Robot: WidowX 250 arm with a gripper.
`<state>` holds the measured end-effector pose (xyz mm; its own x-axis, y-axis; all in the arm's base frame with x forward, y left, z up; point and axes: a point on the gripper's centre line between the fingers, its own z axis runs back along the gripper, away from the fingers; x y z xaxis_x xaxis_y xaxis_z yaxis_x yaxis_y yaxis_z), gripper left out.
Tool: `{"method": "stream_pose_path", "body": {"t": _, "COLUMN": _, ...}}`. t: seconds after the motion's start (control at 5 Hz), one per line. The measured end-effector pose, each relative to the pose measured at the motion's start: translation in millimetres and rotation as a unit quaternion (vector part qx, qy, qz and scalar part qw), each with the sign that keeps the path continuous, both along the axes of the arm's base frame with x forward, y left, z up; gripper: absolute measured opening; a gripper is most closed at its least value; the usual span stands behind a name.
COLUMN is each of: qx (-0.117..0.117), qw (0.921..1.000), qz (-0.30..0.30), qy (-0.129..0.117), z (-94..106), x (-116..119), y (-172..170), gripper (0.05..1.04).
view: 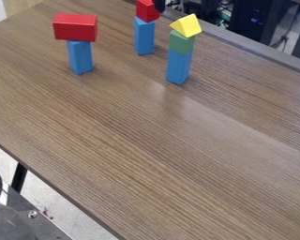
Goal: Remove the triangle block from tower and put it in the right side of the table
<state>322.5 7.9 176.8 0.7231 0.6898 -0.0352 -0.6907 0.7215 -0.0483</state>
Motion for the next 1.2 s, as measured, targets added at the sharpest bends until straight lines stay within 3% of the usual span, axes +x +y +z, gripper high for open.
{"method": "stream_pose_path", "body": {"t": 0.2, "qx": -0.001, "qw": 0.9998, "qz": 0.001, "qy": 0.021, "z": -12.5, "x": -1.5, "y": -0.1, "gripper": 0.999}}
{"method": "stream_pose_path", "body": {"t": 1.2, "qx": 0.01, "qw": 0.997, "qz": 0.067, "qy": -0.037, "z": -29.0, "x": 16.0, "y": 0.0, "gripper": 0.999}}
